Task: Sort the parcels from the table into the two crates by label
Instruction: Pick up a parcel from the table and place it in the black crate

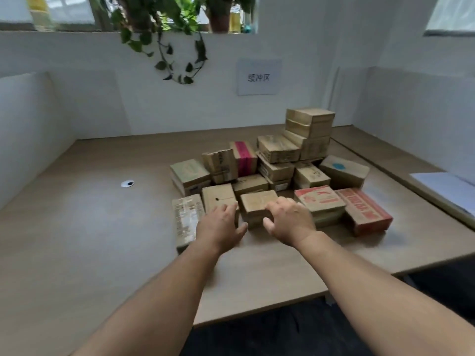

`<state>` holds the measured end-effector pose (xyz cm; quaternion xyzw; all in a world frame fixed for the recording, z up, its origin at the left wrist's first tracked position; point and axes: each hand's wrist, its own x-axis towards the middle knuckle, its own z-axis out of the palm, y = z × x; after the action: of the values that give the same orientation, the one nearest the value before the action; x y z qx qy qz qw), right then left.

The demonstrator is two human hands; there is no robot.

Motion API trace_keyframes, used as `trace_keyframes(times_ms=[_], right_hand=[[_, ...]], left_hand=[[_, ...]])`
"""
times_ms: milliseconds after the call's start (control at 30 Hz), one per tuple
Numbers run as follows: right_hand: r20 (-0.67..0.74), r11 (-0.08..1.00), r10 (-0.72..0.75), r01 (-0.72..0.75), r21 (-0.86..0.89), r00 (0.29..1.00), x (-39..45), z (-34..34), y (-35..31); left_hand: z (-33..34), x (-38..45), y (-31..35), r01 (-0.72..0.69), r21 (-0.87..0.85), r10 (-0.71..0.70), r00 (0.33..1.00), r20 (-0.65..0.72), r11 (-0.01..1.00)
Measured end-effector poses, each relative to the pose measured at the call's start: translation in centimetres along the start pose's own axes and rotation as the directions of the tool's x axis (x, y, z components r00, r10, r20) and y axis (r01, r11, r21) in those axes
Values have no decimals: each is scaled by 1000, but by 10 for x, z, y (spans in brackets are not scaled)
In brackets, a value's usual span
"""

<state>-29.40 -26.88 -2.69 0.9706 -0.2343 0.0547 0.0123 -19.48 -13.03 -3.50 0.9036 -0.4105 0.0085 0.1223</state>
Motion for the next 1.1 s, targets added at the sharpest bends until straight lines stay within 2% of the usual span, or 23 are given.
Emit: trace_keyframes(times_ms=[367,667,967,1100], right_hand=[[-28,977,212,-212,0,977,108,-28,89],[-22,950,309,-309,-32,951,144,-26,172],[-32,980,199,-200,-22,979,218,-22,277],[-127,982,187,-186,20,974,259,-29,331]], left_hand=[[-6,166,14,-140,-43,139,990,-24,989],[8,245,65,-201,-33,201,979,-22,979],[21,329,135,-106,1,106,994,10,994],[22,376,169,-34,-38,34,999,-10,999]])
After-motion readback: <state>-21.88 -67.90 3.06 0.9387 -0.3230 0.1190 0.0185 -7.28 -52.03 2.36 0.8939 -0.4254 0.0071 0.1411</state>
